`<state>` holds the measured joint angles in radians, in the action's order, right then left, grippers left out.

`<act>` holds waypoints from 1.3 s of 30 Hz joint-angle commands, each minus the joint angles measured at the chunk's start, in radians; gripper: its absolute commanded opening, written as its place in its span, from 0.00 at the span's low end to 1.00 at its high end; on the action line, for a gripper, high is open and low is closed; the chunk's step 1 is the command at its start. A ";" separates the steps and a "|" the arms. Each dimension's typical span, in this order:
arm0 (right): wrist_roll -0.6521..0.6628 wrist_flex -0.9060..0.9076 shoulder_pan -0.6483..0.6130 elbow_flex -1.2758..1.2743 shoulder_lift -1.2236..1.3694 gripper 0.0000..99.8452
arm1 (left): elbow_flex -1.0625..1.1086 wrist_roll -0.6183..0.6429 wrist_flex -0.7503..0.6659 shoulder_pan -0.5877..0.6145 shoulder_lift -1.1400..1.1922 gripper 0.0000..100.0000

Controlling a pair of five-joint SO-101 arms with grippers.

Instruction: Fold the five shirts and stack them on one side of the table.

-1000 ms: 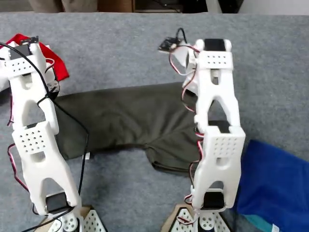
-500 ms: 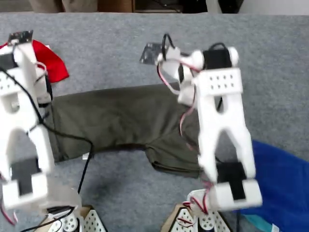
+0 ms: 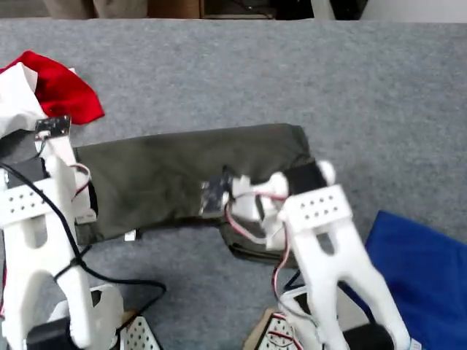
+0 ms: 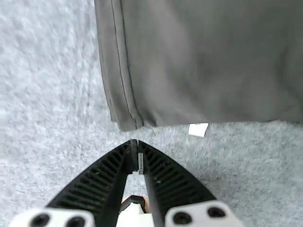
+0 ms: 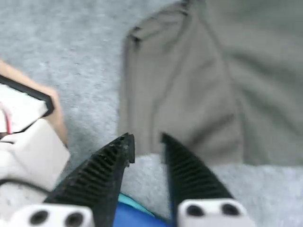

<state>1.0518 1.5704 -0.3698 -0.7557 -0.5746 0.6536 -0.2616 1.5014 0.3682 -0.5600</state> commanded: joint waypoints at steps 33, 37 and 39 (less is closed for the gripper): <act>-0.031 -0.450 -0.139 -0.328 0.285 0.21 | 0.084 -0.006 -0.005 0.008 -0.073 0.02; -0.032 -0.488 -0.110 -0.352 0.285 0.17 | 0.083 -0.006 0.006 0.009 -0.077 0.02; -0.032 -0.499 -0.107 -0.357 0.285 0.10 | 0.077 -0.008 0.017 0.009 -0.077 0.02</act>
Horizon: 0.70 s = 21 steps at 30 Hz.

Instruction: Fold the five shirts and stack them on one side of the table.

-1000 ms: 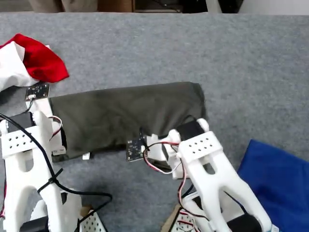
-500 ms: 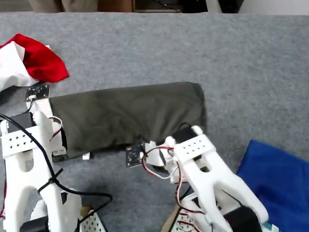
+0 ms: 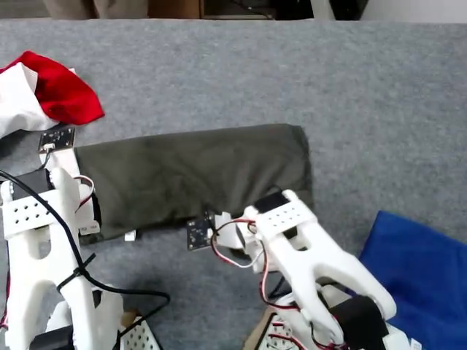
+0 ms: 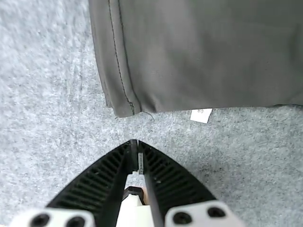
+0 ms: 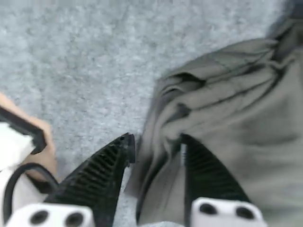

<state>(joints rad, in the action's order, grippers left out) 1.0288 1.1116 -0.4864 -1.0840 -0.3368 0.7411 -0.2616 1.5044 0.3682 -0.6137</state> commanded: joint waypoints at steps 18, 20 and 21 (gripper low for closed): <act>-0.055 0.123 0.114 0.183 -0.073 0.00 | -0.011 -0.055 0.031 0.009 -0.027 0.02; -0.051 0.172 0.120 0.291 -0.048 0.00 | -0.008 -0.055 0.028 0.009 -0.027 0.02; -0.051 0.190 0.122 0.349 -0.030 0.00 | -0.008 -0.055 0.028 0.009 -0.027 0.02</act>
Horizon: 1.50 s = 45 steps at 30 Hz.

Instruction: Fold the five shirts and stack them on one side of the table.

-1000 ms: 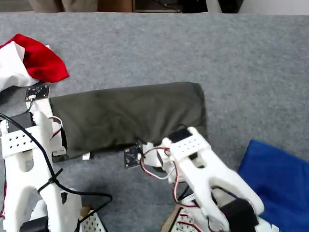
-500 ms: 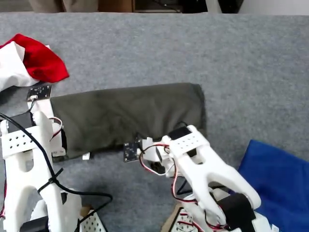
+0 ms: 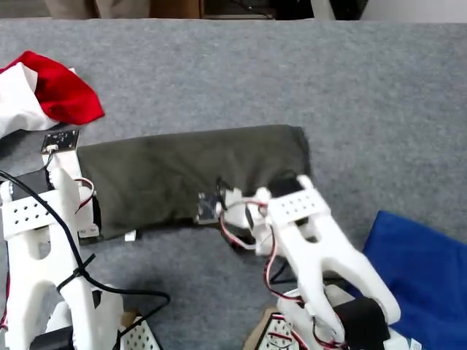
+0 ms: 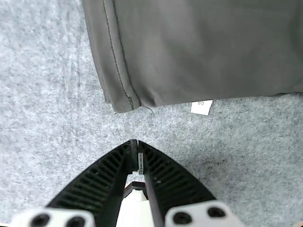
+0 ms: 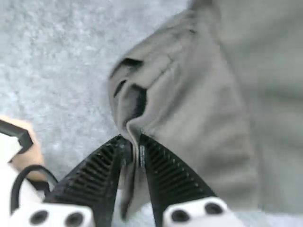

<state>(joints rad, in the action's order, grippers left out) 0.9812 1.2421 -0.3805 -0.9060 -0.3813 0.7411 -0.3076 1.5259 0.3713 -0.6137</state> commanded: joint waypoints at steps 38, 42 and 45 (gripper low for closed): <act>0.232 0.209 0.074 1.225 0.865 0.40 | -0.011 -0.037 0.034 0.008 -0.027 0.02; 0.206 0.285 0.120 1.257 0.820 0.40 | -0.011 -0.037 0.034 0.008 -0.027 0.02; 0.206 0.377 0.136 1.254 0.760 0.35 | -0.012 -0.037 0.034 0.008 -0.027 0.02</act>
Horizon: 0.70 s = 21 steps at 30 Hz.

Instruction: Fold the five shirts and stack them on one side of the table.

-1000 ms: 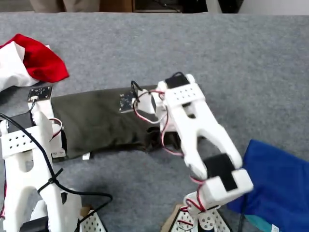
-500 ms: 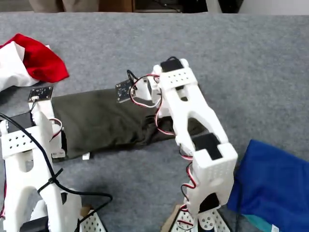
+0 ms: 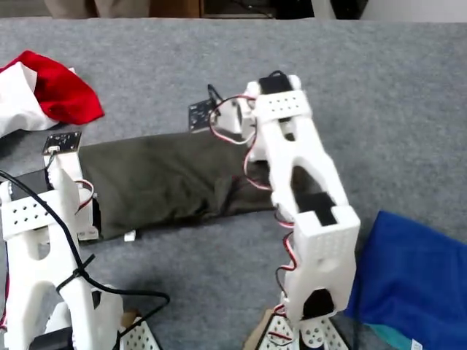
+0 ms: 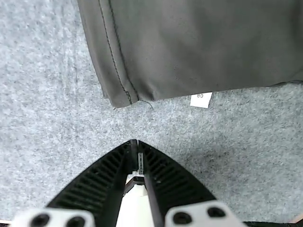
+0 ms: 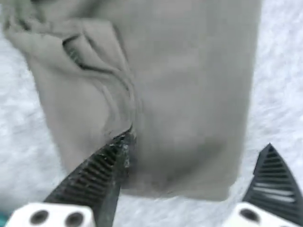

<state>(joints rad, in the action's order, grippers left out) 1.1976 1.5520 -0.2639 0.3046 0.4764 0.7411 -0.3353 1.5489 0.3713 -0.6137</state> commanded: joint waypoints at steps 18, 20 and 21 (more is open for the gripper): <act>-0.135 -0.190 -0.074 -0.495 -0.328 0.01 | -0.012 -0.009 0.006 0.006 -0.027 0.02; -0.173 -0.219 -0.136 -0.492 -0.312 0.01 | -0.012 -0.009 0.006 0.006 -0.027 0.02; -0.196 -0.236 -0.165 -0.489 -0.305 0.01 | -0.012 -0.009 0.006 0.006 -0.027 0.02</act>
<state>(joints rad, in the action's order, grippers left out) 1.0595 1.3602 -0.3560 -0.1849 0.1818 0.7411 -0.3353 1.5489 0.3713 -0.6137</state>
